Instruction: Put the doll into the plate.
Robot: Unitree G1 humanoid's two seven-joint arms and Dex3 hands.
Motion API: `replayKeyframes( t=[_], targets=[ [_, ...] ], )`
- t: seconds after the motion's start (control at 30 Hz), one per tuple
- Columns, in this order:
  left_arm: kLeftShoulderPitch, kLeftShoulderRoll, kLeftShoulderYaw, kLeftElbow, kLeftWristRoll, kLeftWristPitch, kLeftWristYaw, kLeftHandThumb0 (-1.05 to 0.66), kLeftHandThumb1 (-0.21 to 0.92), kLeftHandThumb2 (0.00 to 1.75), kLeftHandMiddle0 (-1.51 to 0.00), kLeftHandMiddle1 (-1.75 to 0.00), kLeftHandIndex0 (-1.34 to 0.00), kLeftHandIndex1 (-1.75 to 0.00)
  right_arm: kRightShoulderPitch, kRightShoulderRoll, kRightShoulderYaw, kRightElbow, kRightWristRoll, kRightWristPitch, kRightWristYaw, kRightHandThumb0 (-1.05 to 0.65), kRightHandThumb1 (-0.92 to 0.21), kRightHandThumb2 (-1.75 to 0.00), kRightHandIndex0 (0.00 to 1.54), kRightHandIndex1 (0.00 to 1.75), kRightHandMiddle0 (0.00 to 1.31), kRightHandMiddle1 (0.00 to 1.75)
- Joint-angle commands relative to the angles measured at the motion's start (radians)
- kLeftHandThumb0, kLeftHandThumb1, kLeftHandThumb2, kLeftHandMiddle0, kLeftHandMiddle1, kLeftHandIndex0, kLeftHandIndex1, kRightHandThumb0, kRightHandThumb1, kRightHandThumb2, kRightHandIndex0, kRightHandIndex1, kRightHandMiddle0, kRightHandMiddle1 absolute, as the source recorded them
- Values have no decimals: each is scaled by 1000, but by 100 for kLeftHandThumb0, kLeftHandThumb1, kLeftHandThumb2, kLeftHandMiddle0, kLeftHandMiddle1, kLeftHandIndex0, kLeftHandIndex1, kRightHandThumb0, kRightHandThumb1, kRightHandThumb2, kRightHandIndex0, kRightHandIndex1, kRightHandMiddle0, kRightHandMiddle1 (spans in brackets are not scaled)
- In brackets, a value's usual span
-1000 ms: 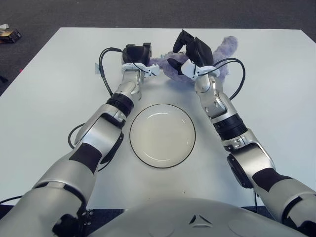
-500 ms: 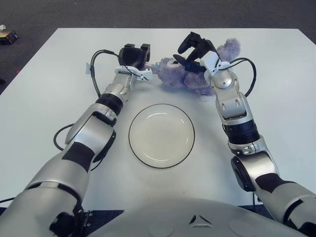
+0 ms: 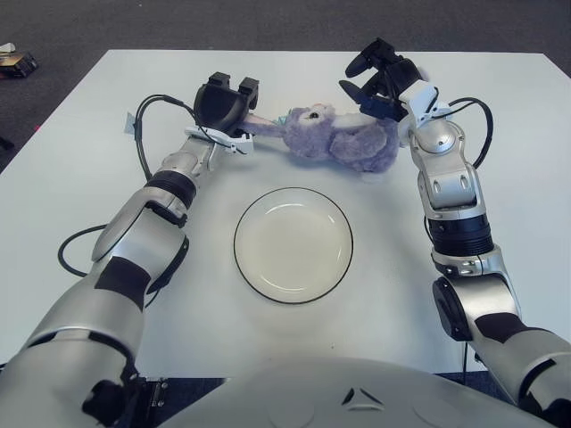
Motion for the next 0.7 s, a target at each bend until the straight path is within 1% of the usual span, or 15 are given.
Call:
replayKeyframes(
  t=[0.0, 0.07, 0.13, 0.2, 0.23, 0.3, 0.53, 0.6, 0.67],
  targets=[
    [1, 8, -9, 0, 6, -2, 18, 0, 33, 131, -58, -174, -39, -175, -11, -9, 4, 22, -6, -36, -5, -29, -92, -13, 48, 58, 38, 66],
    [1, 9, -9, 0, 5, -2, 19, 0, 33, 131, -58, -174, -39, -175, -12, -10, 4, 25, -6, -42, -6, -30, -92, -12, 49, 54, 39, 60],
    [9, 17, -10, -26, 6, -19, 31, 0, 33, 130, -58, -174, -39, -175, -10, -66, 33, 67, -70, -154, -42, -32, -92, -11, 50, 50, 39, 54],
    [16, 23, -9, -50, 5, -31, 32, 0, 34, 130, -58, -173, -39, -175, -11, -101, 51, 88, -110, -213, -51, -38, -92, -11, 52, 41, 43, 40],
    [19, 25, -7, -58, 5, -34, 29, 0, 34, 129, -58, -173, -38, -175, -12, -109, 54, 92, -118, -222, -49, -40, -92, -11, 53, 37, 44, 33],
    [25, 29, -4, -76, 4, -38, 24, 0, 34, 129, -58, -172, -38, -175, -14, -122, 56, 91, -131, -233, -35, -41, -92, -10, 53, 34, 45, 27],
    [33, 35, -1, -94, 3, -36, 16, 0, 35, 128, -58, -172, -38, -175, -16, -125, 53, 99, -136, -251, -33, -43, -92, -10, 55, 30, 47, 21],
    [42, 44, 3, -125, 2, -49, 16, 0, 35, 128, -58, -172, -38, -175, -37, -194, 69, 25, -147, -196, 112, -44, -92, -10, 53, 26, 47, 19],
    [47, 50, 5, -143, 2, -55, 18, 0, 35, 128, -58, -172, -37, -175, -56, -237, 81, -11, -149, -163, 218, -49, -92, -9, 47, 12, 46, 14]
  ],
)
